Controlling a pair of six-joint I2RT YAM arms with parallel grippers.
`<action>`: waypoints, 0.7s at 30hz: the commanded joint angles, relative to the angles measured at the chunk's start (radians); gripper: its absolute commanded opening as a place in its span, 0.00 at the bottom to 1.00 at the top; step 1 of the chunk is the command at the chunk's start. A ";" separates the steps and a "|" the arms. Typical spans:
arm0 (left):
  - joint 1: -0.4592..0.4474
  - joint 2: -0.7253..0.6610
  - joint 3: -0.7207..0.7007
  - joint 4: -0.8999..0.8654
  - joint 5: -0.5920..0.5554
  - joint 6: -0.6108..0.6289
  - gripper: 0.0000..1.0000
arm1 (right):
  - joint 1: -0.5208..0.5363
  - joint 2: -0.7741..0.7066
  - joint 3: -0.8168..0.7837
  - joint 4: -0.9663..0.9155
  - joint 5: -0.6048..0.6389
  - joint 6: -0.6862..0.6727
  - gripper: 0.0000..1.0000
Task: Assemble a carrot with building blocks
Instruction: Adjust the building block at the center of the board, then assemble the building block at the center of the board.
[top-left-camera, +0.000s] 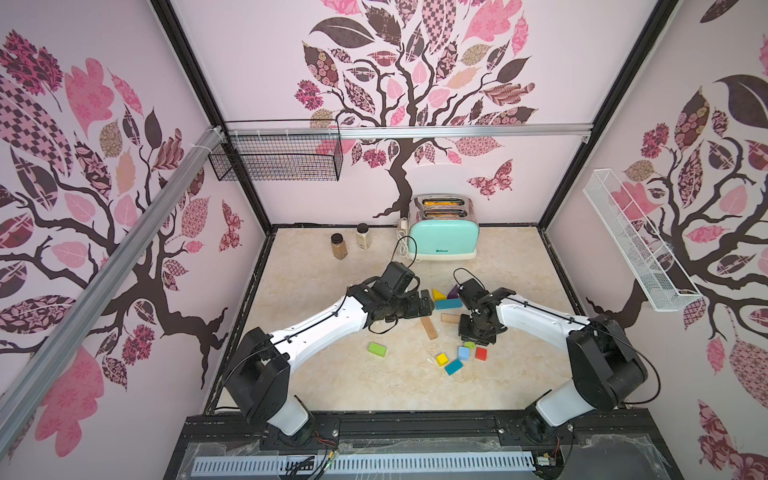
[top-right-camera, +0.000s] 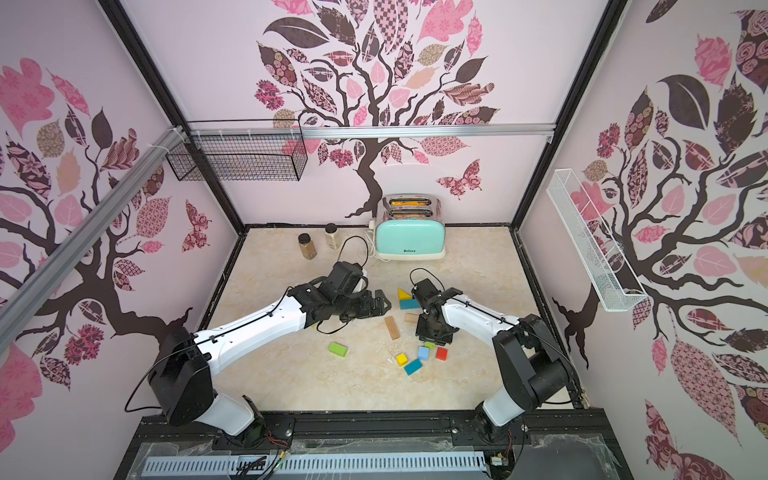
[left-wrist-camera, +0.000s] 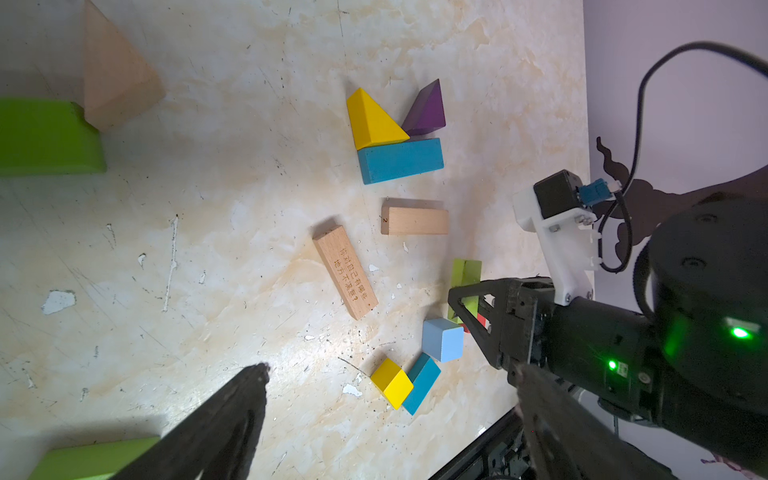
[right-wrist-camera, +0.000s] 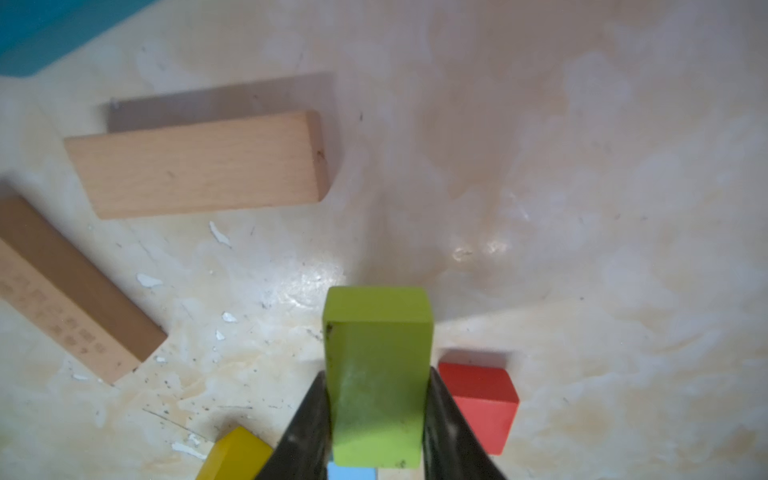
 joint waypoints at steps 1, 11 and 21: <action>0.004 0.000 0.013 -0.005 0.007 0.019 0.98 | -0.006 0.026 0.028 0.009 -0.011 0.037 0.49; 0.004 -0.038 -0.003 -0.017 -0.020 0.018 0.98 | -0.008 -0.014 0.122 -0.042 0.099 -0.054 0.61; 0.020 -0.111 -0.017 0.014 -0.046 -0.007 0.98 | -0.009 0.103 0.209 0.015 -0.041 -0.224 0.45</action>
